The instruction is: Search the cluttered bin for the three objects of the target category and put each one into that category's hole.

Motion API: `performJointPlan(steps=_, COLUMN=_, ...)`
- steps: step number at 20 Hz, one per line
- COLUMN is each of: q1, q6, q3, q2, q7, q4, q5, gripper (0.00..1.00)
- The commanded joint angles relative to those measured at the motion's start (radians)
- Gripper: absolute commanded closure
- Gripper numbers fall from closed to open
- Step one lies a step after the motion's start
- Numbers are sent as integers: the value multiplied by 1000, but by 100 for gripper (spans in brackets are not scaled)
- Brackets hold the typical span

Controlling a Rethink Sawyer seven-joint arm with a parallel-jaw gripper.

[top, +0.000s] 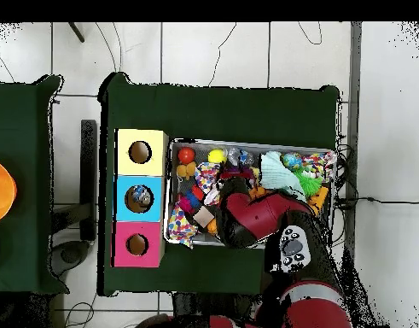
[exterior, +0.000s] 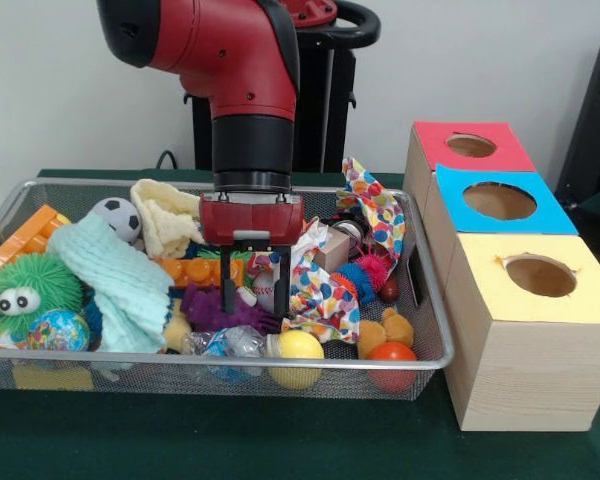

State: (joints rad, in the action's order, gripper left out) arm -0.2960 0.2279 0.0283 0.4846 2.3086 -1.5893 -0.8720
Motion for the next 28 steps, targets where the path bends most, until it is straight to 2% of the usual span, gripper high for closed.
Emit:
performJointPlan(steps=1, q1=-4, q6=52, q3=8, q2=-52, q7=-33, q4=67, q5=-67, gripper=0)
performJointPlan(steps=6, q1=-12, q6=88, q3=8, q2=-58, q7=-26, q4=65, q5=-81, gripper=0)
performJointPlan(steps=16, q1=22, q6=136, q3=72, q2=-90, q7=-44, q4=80, q5=-47, gripper=0)
performJointPlan(steps=21, q1=22, q6=151, q3=58, q2=-92, q7=-26, q4=82, q5=-59, gripper=0)
performJointPlan(steps=28, q1=50, q6=184, q3=88, q2=-118, q7=-36, q4=105, q5=-3, gripper=0)
